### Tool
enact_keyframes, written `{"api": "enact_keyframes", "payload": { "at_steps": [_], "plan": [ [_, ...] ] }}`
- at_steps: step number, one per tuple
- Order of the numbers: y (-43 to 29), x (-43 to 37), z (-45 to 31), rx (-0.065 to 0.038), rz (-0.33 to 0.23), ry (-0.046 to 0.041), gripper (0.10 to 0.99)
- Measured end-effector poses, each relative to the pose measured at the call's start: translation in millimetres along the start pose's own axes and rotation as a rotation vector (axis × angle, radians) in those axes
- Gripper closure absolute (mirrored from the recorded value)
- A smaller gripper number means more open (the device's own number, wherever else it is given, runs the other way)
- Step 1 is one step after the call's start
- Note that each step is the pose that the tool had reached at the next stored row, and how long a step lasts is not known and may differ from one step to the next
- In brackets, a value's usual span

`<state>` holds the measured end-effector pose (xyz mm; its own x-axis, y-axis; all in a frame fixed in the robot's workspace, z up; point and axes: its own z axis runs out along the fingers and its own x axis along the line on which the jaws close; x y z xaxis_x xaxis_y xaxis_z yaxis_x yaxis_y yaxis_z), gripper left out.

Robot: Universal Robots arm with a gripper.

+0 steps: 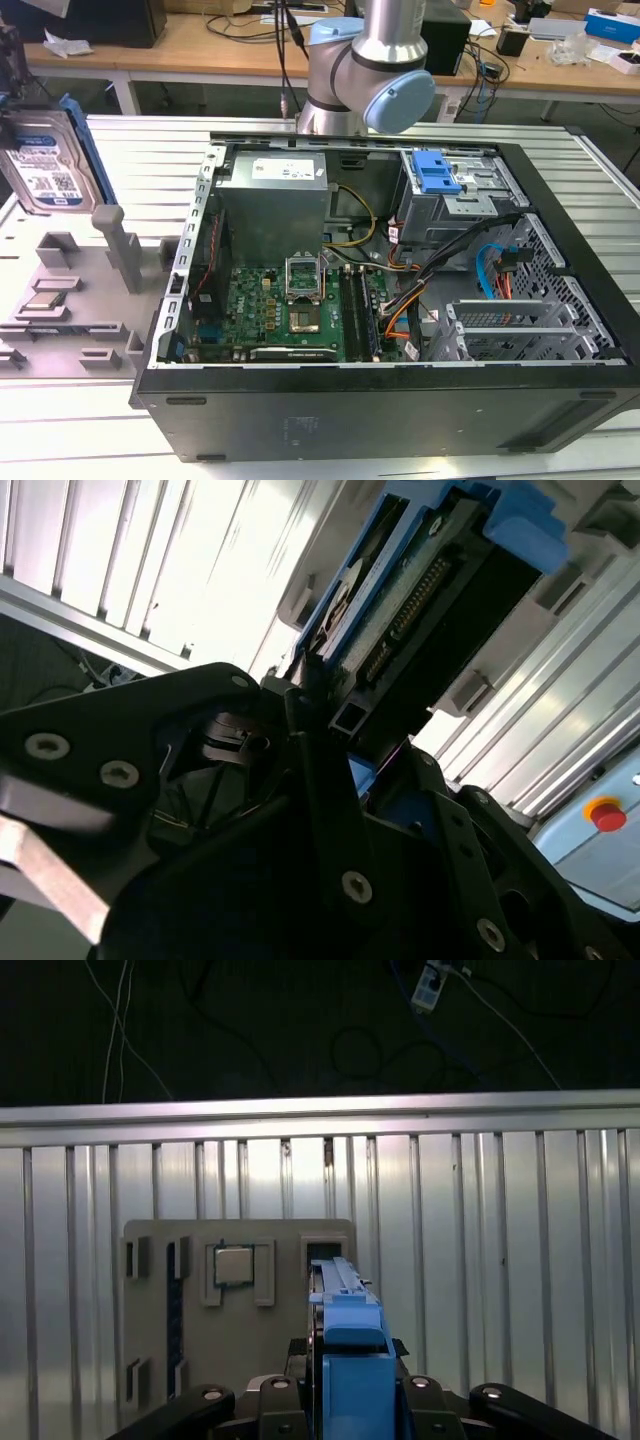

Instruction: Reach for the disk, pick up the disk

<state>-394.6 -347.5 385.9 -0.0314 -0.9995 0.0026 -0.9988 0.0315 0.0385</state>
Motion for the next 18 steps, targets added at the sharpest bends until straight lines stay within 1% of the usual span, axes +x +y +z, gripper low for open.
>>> {"api": "enact_keyframes", "payload": {
  "at_steps": [1,3,5,13,14,18],
  "plan": [
    [0.1,-0.2,-4.2,0.000,0.000,0.0000,0.718],
    [0.3,-0.3,-8.5,0.000,0.000,0.0000,0.718],
    [0.5,-0.6,-16.3,0.000,0.000,0.0000,0.718],
    [1.2,-1.5,-36.2,0.000,0.000,0.0000,0.718],
    [1.8,-2.0,-51.0,0.000,0.000,0.0000,0.718],
    [2.3,-2.4,-64.0,0.000,0.000,0.0000,0.718]
  ]
}}
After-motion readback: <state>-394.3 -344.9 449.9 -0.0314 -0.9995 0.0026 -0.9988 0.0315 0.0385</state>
